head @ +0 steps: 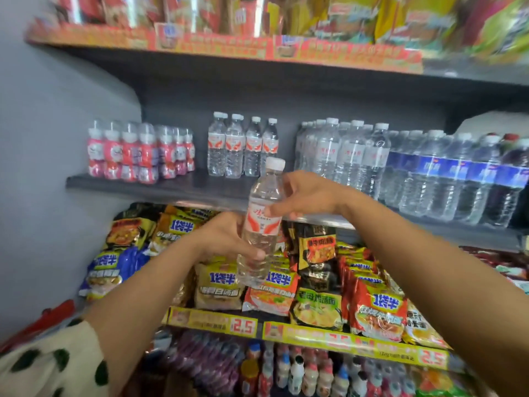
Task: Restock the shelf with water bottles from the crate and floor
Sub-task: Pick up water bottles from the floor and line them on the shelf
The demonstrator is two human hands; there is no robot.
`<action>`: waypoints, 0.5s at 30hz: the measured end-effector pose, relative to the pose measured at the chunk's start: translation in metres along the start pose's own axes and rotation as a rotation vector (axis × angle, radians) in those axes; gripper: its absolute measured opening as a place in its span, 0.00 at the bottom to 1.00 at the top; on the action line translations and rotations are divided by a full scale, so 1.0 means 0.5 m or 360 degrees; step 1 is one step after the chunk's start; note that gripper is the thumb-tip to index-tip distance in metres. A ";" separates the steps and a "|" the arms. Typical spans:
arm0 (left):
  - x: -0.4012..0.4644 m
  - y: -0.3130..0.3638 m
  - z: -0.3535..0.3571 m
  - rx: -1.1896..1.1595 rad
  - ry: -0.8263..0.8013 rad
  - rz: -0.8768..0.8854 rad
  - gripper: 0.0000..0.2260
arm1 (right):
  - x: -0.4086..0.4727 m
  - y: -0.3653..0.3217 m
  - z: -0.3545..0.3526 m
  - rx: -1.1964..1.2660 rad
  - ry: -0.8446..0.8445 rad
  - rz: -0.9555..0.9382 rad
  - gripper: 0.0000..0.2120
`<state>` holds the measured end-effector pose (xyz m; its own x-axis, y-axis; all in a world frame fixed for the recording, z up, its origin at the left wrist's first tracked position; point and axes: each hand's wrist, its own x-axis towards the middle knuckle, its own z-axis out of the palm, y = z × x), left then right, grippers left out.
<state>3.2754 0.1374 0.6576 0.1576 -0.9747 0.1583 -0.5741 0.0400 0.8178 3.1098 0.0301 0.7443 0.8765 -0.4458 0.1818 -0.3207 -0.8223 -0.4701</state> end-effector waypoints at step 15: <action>0.205 0.132 -0.154 0.0022 0.0327 -0.0046 0.14 | 0.258 -0.011 -0.196 -0.0114 0.0388 -0.0164 0.16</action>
<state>3.3156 0.0569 0.7706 0.3340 -0.9099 0.2460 -0.5776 0.0086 0.8163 3.1893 -0.0574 0.8549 0.7964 -0.4232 0.4320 -0.2665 -0.8869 -0.3774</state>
